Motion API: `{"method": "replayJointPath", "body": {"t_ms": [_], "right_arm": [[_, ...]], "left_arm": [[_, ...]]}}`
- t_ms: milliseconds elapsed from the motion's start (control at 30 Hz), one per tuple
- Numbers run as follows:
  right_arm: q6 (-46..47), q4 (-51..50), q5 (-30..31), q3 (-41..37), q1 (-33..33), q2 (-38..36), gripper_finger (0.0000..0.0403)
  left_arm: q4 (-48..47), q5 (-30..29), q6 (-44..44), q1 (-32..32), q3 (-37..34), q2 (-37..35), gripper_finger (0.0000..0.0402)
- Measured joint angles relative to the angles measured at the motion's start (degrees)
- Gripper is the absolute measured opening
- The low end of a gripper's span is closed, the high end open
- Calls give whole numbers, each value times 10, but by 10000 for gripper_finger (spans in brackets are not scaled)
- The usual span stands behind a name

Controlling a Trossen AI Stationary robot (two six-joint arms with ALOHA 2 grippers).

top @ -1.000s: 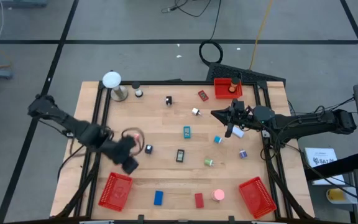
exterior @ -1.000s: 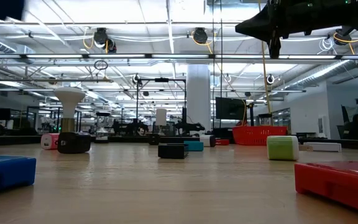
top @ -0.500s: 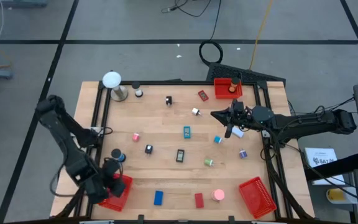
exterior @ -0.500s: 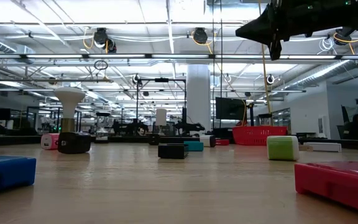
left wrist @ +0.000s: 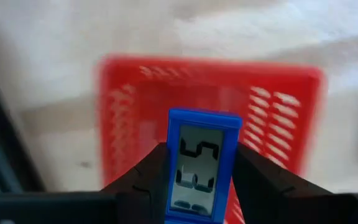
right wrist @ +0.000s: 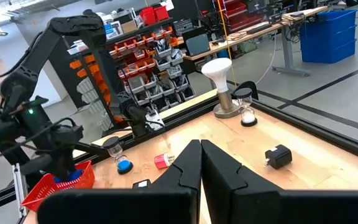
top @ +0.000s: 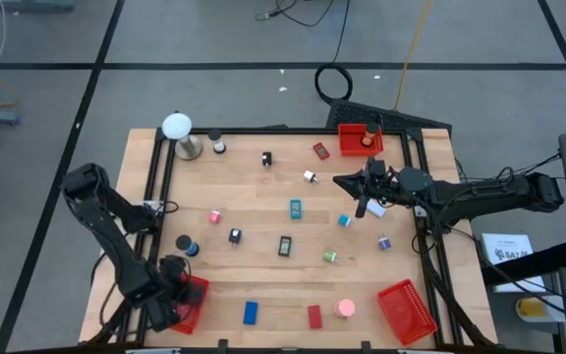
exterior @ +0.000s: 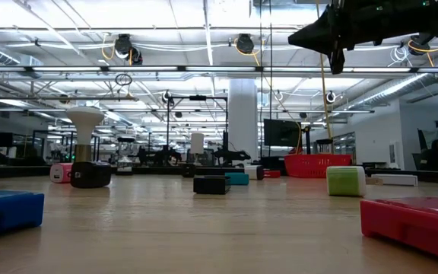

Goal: Pick & Place Office items
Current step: Put the top blue digital clock into the bottom left red basket

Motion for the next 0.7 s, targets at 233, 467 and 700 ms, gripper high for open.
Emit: {"method": "replayJointPath", "body": {"t_ms": [233, 467, 700], "right_arm": [[0, 0, 0, 0, 0, 0, 0], [0, 7, 0, 0, 0, 0, 0], [0, 14, 0, 0, 0, 0, 0]], "left_arm": [[-9, 21, -4, 1, 0, 36, 143], [-9, 52, -9, 5, 0, 63, 155], [-11, 64, -8, 7, 0, 66, 204]]}}
